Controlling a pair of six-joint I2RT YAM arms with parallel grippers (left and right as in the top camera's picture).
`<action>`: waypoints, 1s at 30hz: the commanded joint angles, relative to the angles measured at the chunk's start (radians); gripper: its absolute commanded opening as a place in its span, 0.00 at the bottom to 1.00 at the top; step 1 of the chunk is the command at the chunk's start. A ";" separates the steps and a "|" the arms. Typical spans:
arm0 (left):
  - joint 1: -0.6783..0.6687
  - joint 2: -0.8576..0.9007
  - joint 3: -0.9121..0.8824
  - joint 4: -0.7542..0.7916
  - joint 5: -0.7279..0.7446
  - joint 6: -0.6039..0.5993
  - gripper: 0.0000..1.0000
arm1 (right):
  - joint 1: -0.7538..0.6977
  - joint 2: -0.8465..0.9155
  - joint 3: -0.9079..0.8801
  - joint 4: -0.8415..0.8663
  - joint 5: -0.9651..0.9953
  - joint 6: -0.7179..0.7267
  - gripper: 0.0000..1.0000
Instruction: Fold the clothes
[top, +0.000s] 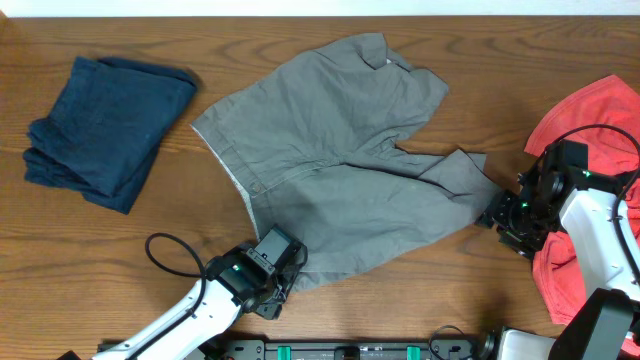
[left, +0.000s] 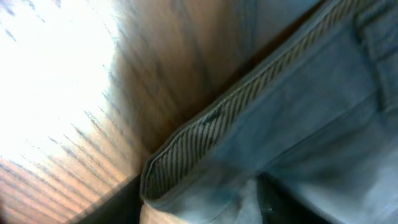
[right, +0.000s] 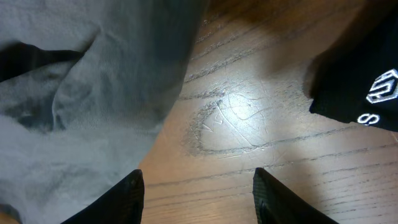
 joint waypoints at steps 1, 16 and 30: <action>-0.003 0.007 -0.011 -0.004 -0.116 -0.005 0.14 | -0.002 -0.005 -0.003 -0.001 -0.008 0.006 0.55; 0.060 -0.167 0.014 -0.172 -0.190 0.225 0.06 | -0.002 -0.005 -0.017 -0.118 0.030 0.005 0.56; 0.175 -0.318 0.016 -0.306 -0.215 0.375 0.06 | -0.002 -0.005 -0.131 -0.016 -0.079 0.094 0.77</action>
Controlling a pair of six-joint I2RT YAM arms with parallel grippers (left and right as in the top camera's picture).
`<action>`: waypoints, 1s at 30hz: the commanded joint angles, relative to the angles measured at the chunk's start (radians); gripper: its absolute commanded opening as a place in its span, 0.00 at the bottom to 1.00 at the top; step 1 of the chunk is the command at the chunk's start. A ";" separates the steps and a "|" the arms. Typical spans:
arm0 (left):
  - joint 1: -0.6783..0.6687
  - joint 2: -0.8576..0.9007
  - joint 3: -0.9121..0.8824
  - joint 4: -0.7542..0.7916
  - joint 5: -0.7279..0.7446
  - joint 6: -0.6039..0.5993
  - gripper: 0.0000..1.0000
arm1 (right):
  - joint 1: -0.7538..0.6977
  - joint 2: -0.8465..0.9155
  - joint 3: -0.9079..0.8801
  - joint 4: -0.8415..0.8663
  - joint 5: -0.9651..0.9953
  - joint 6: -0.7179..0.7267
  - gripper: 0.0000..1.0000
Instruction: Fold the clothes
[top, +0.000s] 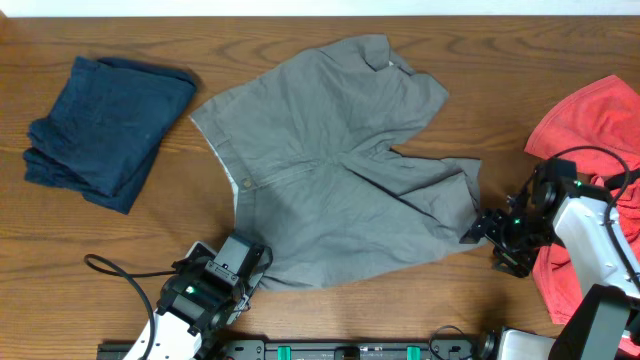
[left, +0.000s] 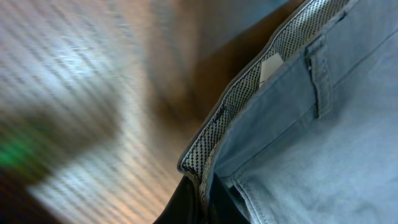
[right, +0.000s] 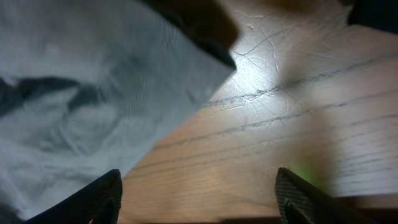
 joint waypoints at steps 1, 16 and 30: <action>0.005 0.003 0.016 -0.033 -0.033 0.048 0.06 | -0.002 -0.005 -0.050 0.061 -0.022 0.077 0.77; 0.005 0.003 0.016 -0.071 -0.014 0.090 0.06 | -0.002 -0.005 -0.240 0.304 -0.102 0.187 0.71; 0.005 0.003 0.085 -0.072 0.005 0.413 0.06 | -0.002 -0.011 -0.224 0.418 -0.144 0.148 0.01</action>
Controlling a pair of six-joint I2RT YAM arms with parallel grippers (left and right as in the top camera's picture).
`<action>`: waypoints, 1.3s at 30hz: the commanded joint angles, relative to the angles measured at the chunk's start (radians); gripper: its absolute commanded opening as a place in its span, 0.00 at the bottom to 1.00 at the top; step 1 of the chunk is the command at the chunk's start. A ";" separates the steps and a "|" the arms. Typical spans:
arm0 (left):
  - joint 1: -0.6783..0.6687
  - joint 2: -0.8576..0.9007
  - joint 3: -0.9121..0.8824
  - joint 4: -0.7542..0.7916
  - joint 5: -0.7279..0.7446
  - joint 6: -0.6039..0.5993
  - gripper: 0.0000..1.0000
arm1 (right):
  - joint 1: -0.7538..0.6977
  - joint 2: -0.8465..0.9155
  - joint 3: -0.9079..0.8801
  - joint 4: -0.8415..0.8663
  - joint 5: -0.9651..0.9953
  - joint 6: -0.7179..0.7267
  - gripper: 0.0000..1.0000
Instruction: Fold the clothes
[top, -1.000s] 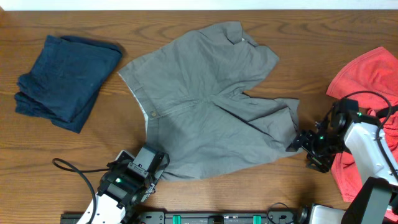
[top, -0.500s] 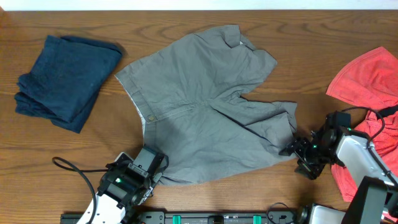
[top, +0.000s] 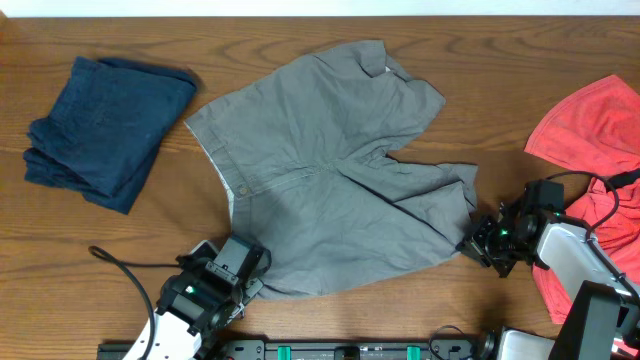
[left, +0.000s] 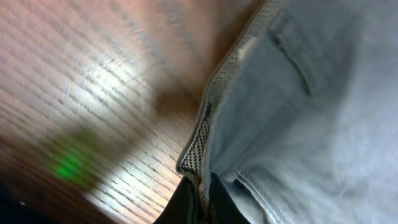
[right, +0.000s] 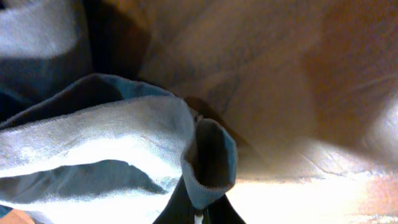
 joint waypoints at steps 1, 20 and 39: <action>0.004 0.002 0.096 -0.013 -0.004 0.207 0.06 | -0.002 -0.006 0.031 0.003 -0.003 -0.052 0.01; -0.022 0.001 0.728 -0.327 0.109 0.491 0.06 | -0.028 -0.307 0.756 -0.515 0.182 -0.239 0.01; -0.047 -0.021 0.739 -0.451 -0.132 0.019 0.06 | 0.183 -0.082 0.965 -0.221 0.113 -0.408 0.01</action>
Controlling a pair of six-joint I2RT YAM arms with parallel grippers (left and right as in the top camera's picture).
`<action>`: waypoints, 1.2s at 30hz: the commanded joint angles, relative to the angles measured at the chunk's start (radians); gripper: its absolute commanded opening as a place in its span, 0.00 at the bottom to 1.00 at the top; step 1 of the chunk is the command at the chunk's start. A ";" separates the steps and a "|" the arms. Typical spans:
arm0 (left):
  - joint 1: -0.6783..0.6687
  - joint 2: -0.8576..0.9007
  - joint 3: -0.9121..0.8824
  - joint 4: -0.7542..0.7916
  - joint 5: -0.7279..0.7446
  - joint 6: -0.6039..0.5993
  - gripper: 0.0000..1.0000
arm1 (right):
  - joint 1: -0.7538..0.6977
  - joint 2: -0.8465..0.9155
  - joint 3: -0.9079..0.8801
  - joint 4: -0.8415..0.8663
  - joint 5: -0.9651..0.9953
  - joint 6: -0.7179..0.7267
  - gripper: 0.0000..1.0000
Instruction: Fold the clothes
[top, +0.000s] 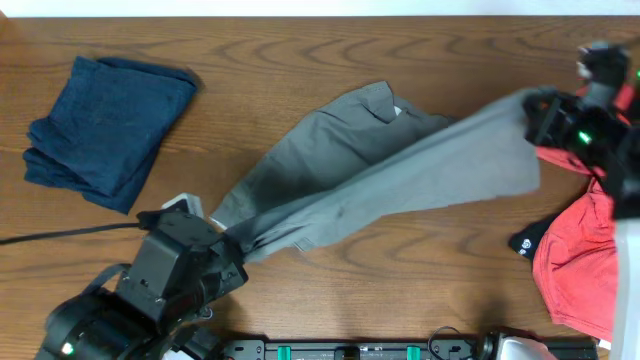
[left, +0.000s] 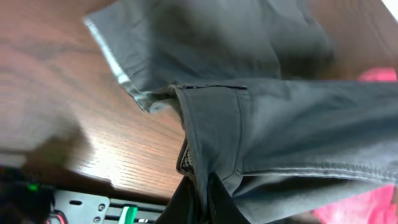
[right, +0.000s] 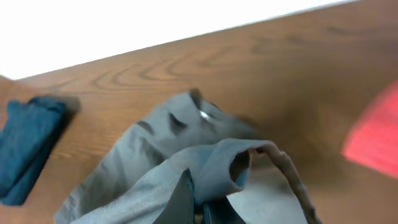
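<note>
The grey shorts (top: 380, 170) are lifted and stretched taut between both arms, from lower left to upper right, with their far part trailing on the table. My left gripper (left: 199, 198) is shut on the waistband corner (left: 186, 163), low at the front left. My right gripper (right: 200, 208) is shut on a leg hem (right: 233, 163), raised high at the right (top: 545, 108).
A folded navy garment (top: 105, 125) lies at the far left. A red garment (top: 580, 250) with a black label patch (top: 525, 242) sits heaped at the right edge. The black rail (top: 350, 350) runs along the front edge.
Both grippers have risen with the shorts: the left now holds the waistband above the table, the right has gone up to the far right. The shorts went from lying flat to hanging stretched.
At first the shorts lay spread flat, with both grippers at their lower edges and the right one open. A second later the left was shut on the waistband. Then the right was shut on the leg hem. Now both hold the shorts aloft and taut.
</note>
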 joint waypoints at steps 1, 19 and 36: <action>0.001 -0.003 -0.061 -0.018 -0.184 -0.187 0.06 | 0.071 0.092 0.020 0.069 0.077 -0.042 0.01; 0.092 0.181 -0.408 0.315 -0.390 -0.413 0.06 | 0.274 0.544 0.020 0.406 0.108 -0.054 0.01; 0.185 0.414 -0.398 0.386 -0.356 -0.354 0.82 | 0.298 0.665 0.023 0.453 0.107 -0.061 0.77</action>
